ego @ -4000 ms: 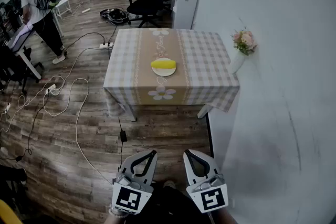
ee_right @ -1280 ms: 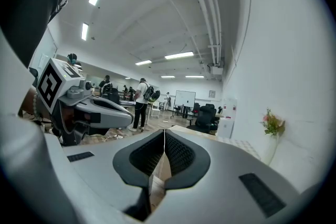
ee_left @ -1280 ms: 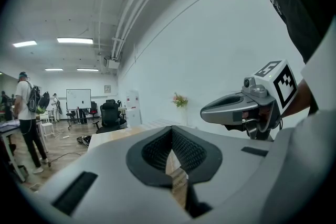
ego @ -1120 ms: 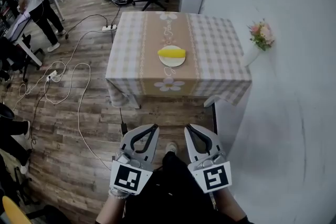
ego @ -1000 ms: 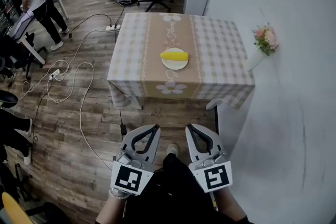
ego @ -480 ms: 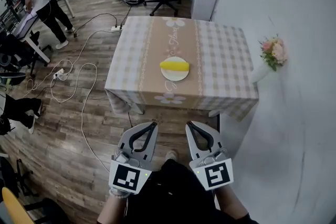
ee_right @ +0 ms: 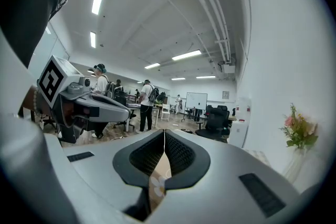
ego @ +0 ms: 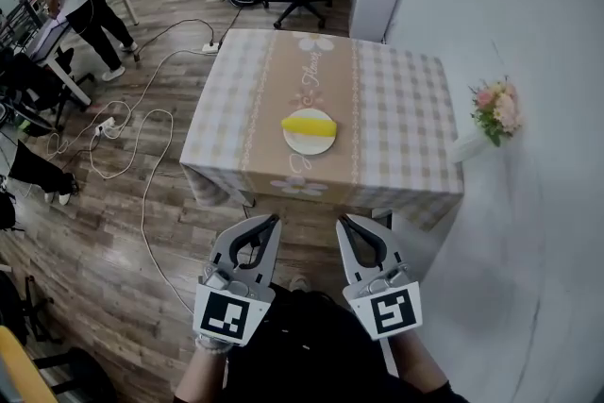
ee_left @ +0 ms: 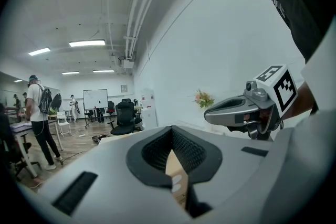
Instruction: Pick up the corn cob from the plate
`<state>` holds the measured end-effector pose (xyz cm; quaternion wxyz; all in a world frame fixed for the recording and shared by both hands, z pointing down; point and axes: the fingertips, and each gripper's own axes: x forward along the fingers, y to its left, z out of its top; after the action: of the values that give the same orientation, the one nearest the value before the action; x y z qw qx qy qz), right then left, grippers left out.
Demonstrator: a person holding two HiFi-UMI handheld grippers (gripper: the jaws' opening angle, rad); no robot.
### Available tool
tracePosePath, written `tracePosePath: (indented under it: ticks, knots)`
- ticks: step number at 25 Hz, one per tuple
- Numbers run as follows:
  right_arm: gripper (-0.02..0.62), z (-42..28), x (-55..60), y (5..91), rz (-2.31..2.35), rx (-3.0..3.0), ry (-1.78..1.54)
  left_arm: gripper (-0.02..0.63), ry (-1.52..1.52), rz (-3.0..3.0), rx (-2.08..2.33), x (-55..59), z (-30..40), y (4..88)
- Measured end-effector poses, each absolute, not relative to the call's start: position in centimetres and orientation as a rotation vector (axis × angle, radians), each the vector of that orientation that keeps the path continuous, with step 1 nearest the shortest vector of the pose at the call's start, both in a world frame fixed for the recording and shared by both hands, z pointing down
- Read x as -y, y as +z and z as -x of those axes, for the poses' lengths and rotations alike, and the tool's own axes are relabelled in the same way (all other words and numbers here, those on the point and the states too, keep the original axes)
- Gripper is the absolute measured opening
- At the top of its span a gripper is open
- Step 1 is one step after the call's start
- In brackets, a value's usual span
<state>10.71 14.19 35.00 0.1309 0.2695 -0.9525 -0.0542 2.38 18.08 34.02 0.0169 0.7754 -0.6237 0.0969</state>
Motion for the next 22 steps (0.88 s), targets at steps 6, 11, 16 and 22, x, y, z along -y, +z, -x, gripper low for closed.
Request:
tracePosePath:
  ticks: [6,11,16,22]
  knots:
    - [0.041,-10.7,-14.1,35.2,-0.762,2.777,-0.146,0.012,0.314,-2.387,1.952,-18.1,-2.4,34.1]
    - [0.041,-10.8,-14.3,35.7,-0.754,2.776,-0.13,0.012,0.336,-2.373,1.951,-18.3,-2.4,34.5]
    - [0.041,-10.9,-13.7,36.2,-0.781,2.77,-0.11,0.012,0.341,-2.378,1.938,-17.6,-2.1,34.9]
    - [0.041,-10.5,-12.1,36.0,-0.815,2.761,-0.12,0.012,0.342,-2.399,1.918,-15.6,-1.2,35.0]
